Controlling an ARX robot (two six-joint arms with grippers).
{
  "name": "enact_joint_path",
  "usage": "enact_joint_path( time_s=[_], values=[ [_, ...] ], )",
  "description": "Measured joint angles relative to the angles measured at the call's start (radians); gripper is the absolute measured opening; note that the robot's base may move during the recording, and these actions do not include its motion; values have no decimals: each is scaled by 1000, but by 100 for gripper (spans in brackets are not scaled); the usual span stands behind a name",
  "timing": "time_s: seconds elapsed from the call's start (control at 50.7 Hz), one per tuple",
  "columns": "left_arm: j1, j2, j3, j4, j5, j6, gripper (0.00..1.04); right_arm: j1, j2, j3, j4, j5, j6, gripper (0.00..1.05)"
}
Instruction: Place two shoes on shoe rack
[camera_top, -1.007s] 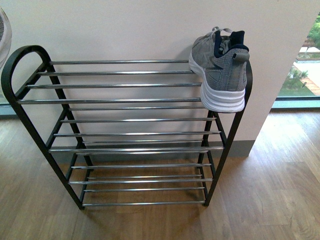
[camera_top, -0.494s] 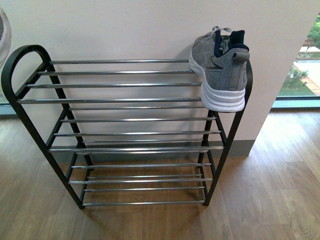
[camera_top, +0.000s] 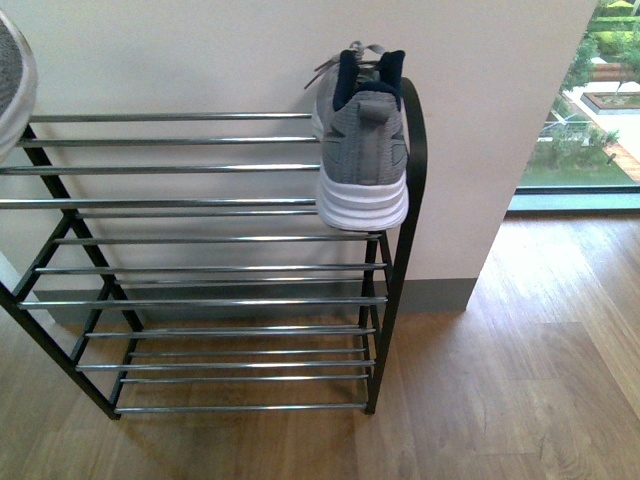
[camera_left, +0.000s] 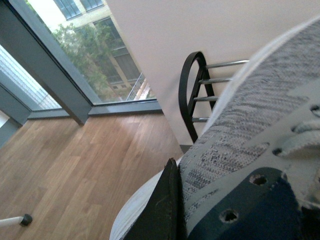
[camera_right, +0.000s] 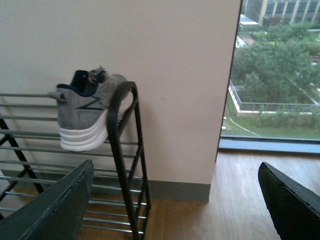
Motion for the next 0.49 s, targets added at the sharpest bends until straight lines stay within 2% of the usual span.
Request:
enact_joint_path(
  time_s=[0.079,0.138,0.257,0.316,0.494],
  values=[
    [-3,-2,2,0,13,0,2,0,0,0,1,-2,-1,95],
    [-2,5,3,-3,-16,-24,2,-1,2,0,0,-6,-1,95],
    [10,75,53,-53,-24,-158,2,0,0,0,0,-5,0,95],
    [7,193,132,-76,14,-293,2,0,1,0,0,-6,-1,95],
    [-83,689,480,-118,153,-666,2,0,0,0,0,-6,-1,95]
  ],
)
